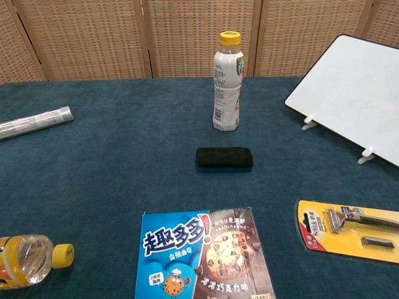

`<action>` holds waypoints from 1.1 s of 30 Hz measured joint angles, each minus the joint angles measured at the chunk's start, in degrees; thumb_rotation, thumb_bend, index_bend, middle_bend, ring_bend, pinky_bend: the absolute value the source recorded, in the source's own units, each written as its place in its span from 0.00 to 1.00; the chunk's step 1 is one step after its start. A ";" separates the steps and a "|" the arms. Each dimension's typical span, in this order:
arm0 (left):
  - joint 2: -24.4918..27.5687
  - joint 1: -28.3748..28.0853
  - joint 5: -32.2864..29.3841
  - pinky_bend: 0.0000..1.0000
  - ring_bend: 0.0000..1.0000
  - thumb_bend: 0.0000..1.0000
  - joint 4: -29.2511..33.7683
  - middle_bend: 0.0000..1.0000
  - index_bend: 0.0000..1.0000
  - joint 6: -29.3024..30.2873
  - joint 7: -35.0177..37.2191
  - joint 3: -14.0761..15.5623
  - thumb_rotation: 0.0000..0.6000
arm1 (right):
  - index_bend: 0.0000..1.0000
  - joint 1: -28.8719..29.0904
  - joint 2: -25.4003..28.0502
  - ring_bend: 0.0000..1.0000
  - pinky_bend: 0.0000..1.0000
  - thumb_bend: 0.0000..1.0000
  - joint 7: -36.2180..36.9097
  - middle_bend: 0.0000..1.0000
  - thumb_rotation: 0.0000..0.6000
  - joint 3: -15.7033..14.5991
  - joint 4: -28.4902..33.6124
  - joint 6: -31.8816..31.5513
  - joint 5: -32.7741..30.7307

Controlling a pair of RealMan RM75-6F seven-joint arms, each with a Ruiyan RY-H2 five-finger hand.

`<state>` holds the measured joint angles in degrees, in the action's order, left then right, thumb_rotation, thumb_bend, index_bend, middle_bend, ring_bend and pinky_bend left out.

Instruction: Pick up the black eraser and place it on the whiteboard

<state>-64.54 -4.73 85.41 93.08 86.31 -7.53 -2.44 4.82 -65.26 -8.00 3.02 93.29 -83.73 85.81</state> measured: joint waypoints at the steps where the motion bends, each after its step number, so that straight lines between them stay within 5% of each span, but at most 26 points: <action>1: 0.01 0.02 0.08 0.00 0.00 0.17 0.06 0.00 0.00 0.07 -0.03 0.00 1.00 | 0.03 -0.01 0.03 0.00 0.00 0.00 0.10 0.00 1.00 0.00 0.01 0.01 -0.04; 21: 0.05 -0.10 -0.06 0.00 0.00 0.18 0.21 0.00 0.00 -0.32 -0.08 -0.02 1.00 | 0.03 0.14 0.00 0.00 0.00 0.00 0.08 0.00 1.00 0.04 0.06 0.24 -0.08; 33: 0.18 -0.08 0.04 0.00 0.00 0.17 0.25 0.00 0.00 -0.29 0.41 -0.01 1.00 | 0.13 0.16 -1.76 0.00 0.00 0.00 2.22 0.00 1.00 0.80 0.37 -2.73 2.26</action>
<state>-64.36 -4.81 85.46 93.33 86.03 -7.12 -2.45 4.98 -67.02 -5.78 3.82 93.66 -86.46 88.06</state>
